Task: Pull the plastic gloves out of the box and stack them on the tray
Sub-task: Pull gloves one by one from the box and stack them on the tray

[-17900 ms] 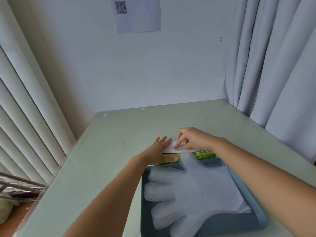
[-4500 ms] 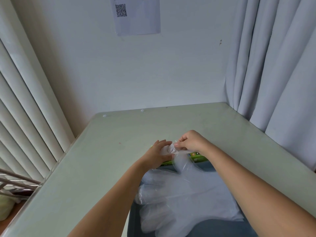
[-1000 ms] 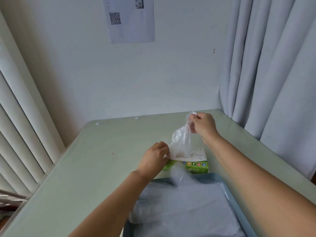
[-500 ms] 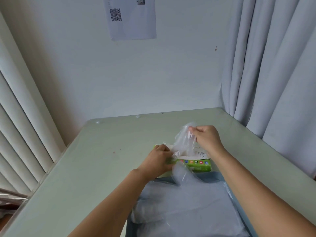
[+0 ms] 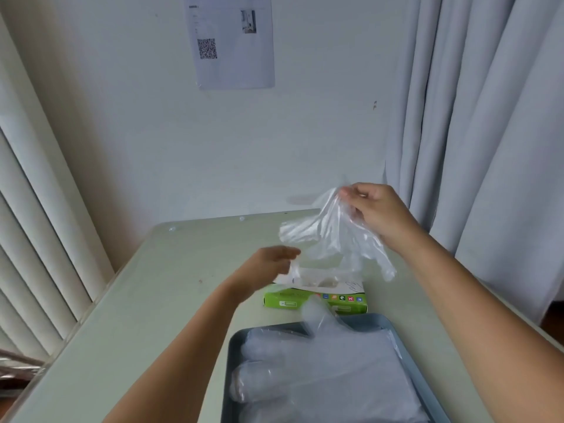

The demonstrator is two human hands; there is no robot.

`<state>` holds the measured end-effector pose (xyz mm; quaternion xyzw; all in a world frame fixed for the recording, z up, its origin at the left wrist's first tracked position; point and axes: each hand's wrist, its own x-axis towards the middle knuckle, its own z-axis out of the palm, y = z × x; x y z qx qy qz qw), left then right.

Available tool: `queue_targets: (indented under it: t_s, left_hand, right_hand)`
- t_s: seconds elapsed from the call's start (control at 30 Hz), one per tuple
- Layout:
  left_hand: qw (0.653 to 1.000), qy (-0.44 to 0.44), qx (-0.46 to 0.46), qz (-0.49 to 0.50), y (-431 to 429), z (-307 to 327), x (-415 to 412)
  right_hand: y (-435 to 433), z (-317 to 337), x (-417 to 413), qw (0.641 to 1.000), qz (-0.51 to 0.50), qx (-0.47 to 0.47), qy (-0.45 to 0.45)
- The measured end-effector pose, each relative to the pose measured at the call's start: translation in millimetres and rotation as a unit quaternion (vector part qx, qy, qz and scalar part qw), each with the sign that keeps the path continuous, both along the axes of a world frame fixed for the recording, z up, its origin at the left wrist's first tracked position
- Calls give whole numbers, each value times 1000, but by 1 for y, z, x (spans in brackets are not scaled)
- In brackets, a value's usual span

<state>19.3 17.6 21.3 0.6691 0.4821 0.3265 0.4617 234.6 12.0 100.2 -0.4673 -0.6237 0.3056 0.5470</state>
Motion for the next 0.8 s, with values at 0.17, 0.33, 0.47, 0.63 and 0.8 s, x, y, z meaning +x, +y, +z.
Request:
queue_targets:
  t_s: [0.17, 0.33, 0.47, 0.63, 0.8]
  left_hand:
    - [980, -176, 8, -95, -29, 40, 10]
    - [986, -143, 42, -76, -56, 54, 25]
    - [976, -217, 13, -15, -71, 60, 12]
    - [987, -147, 53, 25, -91, 56, 3]
    - [988, -114, 88, 49, -107, 55, 2]
  right_hand:
    - [-40, 11, -8, 989, 107, -38, -94]
    - [-66, 28, -1, 972, 162, -98, -137]
    - [-78, 32, 36, 944, 137, -209, -217]
    - [-90, 11, 51, 968, 104, -223, 53]
    - [-105, -1, 41, 983, 85, -162, -3]
